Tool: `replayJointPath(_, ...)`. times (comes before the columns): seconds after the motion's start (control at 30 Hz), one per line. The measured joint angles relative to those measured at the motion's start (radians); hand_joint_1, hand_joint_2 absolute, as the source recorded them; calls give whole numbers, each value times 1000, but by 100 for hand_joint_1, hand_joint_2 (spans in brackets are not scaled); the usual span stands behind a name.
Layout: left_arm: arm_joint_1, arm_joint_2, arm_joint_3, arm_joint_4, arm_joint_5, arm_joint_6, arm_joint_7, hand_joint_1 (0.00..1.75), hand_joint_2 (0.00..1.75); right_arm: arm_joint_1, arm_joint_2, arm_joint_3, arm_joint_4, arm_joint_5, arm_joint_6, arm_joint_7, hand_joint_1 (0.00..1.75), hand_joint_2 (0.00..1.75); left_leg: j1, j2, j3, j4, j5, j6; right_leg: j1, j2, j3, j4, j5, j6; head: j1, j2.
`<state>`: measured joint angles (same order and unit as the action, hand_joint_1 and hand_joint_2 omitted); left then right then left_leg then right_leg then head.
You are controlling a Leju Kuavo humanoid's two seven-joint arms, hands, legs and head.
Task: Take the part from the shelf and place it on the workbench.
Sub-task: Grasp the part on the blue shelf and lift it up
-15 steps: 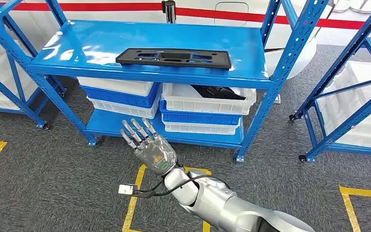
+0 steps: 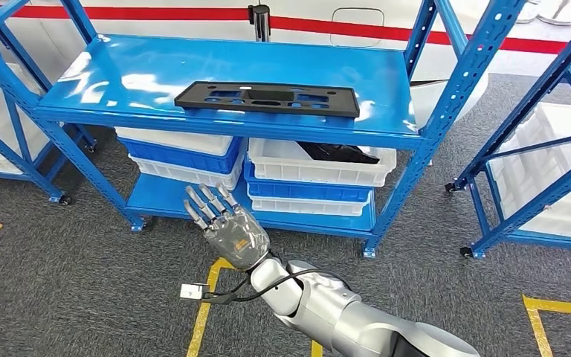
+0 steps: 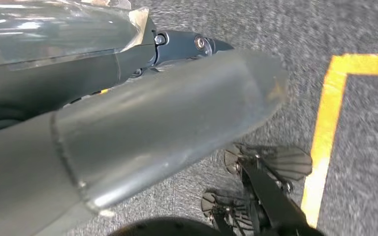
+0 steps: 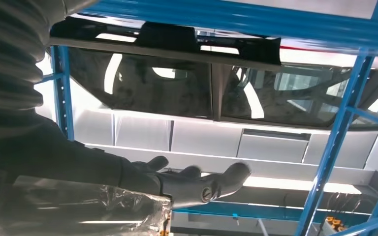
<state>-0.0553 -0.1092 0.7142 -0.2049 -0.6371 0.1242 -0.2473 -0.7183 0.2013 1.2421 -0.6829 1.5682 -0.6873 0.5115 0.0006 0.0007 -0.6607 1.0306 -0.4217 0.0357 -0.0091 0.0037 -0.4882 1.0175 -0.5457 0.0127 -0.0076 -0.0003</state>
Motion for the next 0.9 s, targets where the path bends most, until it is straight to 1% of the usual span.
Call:
replayJointPath(0.03, 1, 0, 0, 0, 0, 3, 1, 0, 0, 0, 0, 0, 0, 0, 0, 5, 0, 175, 1, -2, 11, -7, 4, 5, 2, -1, 3, 9, -4, 4, 0, 0)
replayJointPath(0.07, 0, -1, 1, 0, 0, 5, 1, 0, 0, -2, -1, 0, 0, 0, -1, 11, 0, 175, 3, -4, 23, -11, 2, 10, 3, -1, -3, 30, -11, 7, 1, 0)
replayJointPath(0.1, -1, -1, 2, 0, 0, 6, 1, 0, 0, -3, -1, 1, 0, 0, -2, 15, 0, 175, 4, -5, 33, -15, 2, 14, 3, -1, -24, 69, -24, 7, 1, 0)
replayJointPath(0.13, -2, -2, 3, 0, 0, 6, 1, 0, 0, -4, -3, 1, 0, 0, -2, 19, 0, 175, 4, -7, 39, -17, -1, 18, 3, -1, -58, 126, -42, 4, 1, 0)
replayJointPath(0.17, -4, -2, 5, 0, 0, 7, 1, 0, 0, -3, -4, 1, 1, 0, -3, 24, 0, 175, 2, -9, 41, -17, -6, 21, 3, -1, -102, 190, -63, 1, 2, 0)
replayJointPath(0.2, -4, -1, 8, 0, 0, 8, 1, 0, 0, 0, -7, 2, 2, 0, -3, 32, 0, 175, 1, -12, 45, -17, -10, 23, 3, -1, -144, 242, -78, 0, 2, 0)
replayJointPath(0.23, -4, -1, 10, 0, 0, 8, 1, 0, 0, 3, -9, 2, 4, 0, -3, 40, 0, 175, -1, -15, 50, -17, -15, 24, 3, -1, -176, 269, -82, 0, 2, 0)
replayJointPath(0.27, -3, -2, 13, 0, 0, 8, 1, 0, 0, 5, -12, 1, 6, 0, -3, 49, 0, 175, -3, -18, 57, -17, -21, 24, 4, -1, -189, 259, -68, 6, 2, 0)
replayJointPath(0.3, -3, -2, 14, 0, 0, 8, 1, 0, 0, 6, -13, 1, 7, 0, -2, 62, 0, 175, -5, -20, 66, -17, -27, 24, 5, -1, -184, 214, -35, 12, 2, 0)
replayJointPath(0.33, -2, -3, 15, 0, -1, 8, 1, 0, 0, 5, -14, 1, 9, 0, -1, 76, 0, 175, -7, -22, 74, -17, -34, 23, 7, -1, -167, 148, 8, 17, 3, 0)
replayJointPath(0.37, -2, -5, 16, 1, -1, 9, 1, 0, 0, 4, -16, 0, 11, 0, 2, 94, 0, 175, -10, -24, 83, -16, -40, 21, 10, -1, -151, 84, 46, 17, 2, 0)
replayJointPath(0.4, -3, -7, 17, 1, -1, 9, 1, 0, 0, 3, -17, -1, 14, 0, 7, 109, 0, 175, -11, -26, 88, -16, -45, 18, 14, -1, -138, 37, 65, 8, 2, 0)
replayJointPath(0.43, -4, -8, 18, 2, -2, 9, 1, 0, 0, 2, -19, -4, 16, 0, 12, 121, 0, 175, -12, -28, 90, -16, -50, 13, 17, -1, -129, 11, 76, -2, 1, 0)
replayJointPath(0.47, -4, -9, 19, 3, -2, 9, 1, 0, 0, 2, -22, -11, 19, 0, 18, 128, 0, 175, -13, -29, 91, -12, -52, 8, 17, 0, -128, 3, 77, -13, 0, 0)
replayJointPath(0.5, -4, -9, 20, 3, -2, 9, 2, 0, 0, 2, -23, -19, 22, 0, 22, 132, 0, 175, -12, -28, 92, -8, -54, 4, 13, 0, -120, -1, 78, -22, 0, 0)
replayJointPath(0.53, -4, -8, 23, 3, -3, 10, 2, 0, 0, 2, -24, -30, 25, 0, 25, 133, 0, 175, -10, -27, 93, -1, -59, 0, 7, -1, -110, -7, 87, -26, 0, 0)
replayJointPath(0.57, -3, -8, 26, 3, -3, 11, 3, 0, 0, 2, -25, -41, 28, 0, 27, 133, 0, 175, -9, -23, 91, 14, -66, -4, 2, -1, -101, -12, 89, -31, -1, 0)
replayJointPath(0.6, -4, -9, 30, 3, -3, 12, 4, 0, 0, 1, -25, -54, 31, 0, 29, 132, 0, 175, -5, -20, 80, 41, -81, -10, -2, -2, -89, -14, 90, -34, -2, 0)
replayJointPath(0.63, -5, -9, 35, 3, -3, 14, 5, 0, 0, 1, -25, -67, 34, 0, 32, 129, 0, 175, 0, -16, 55, 86, -101, -16, -3, -3, -81, -16, 88, -38, -2, 0)
replayJointPath(0.7, -4, -10, 42, 3, -2, 15, 6, 0, 0, 5, -24, -91, 41, 0, 39, 121, 0, 175, 12, -11, -16, 197, -141, -32, -4, -4, -73, -17, 81, -40, -4, 0)
replayJointPath(0.73, -3, -10, 44, 3, -2, 16, 6, 0, 0, 8, -24, -102, 46, 0, 42, 118, 0, 175, 18, -8, -46, 231, -149, -40, -5, -3, -69, -17, 75, -39, -4, 0)
replayJointPath(0.77, -2, -10, 46, 3, -2, 16, 6, 0, 0, 12, -24, -112, 49, 0, 43, 115, 0, 175, 25, -6, -61, 231, -139, -47, -7, -3, -64, -17, 70, -35, -4, 0)
replayJointPath(0.8, -2, -10, 48, 3, -2, 17, 7, 0, 0, 16, -24, -123, 53, 0, 43, 113, 0, 175, 32, -3, -56, 195, -106, -54, -11, -2, -56, -16, 63, -30, -4, 0)
replayJointPath(0.83, -2, -9, 51, 3, -2, 17, 7, 0, 0, 18, -24, -133, 56, 0, 43, 112, 0, 175, 39, -1, -35, 133, -59, -61, -15, -1, -47, -16, 56, -23, -4, 0)
replayJointPath(0.87, -2, -10, 54, 4, -2, 17, 7, 0, 0, 19, -23, -141, 59, 0, 43, 112, 0, 175, 43, 0, -13, 71, -22, -68, -17, -1, -39, -16, 49, -16, -6, 0)
replayJointPath(0.9, -3, -11, 56, 5, -2, 17, 7, 0, 0, 18, -22, -148, 61, 0, 43, 111, 0, 175, 43, 1, 3, 24, -6, -68, -17, -1, -33, -17, 43, -7, -8, 0)
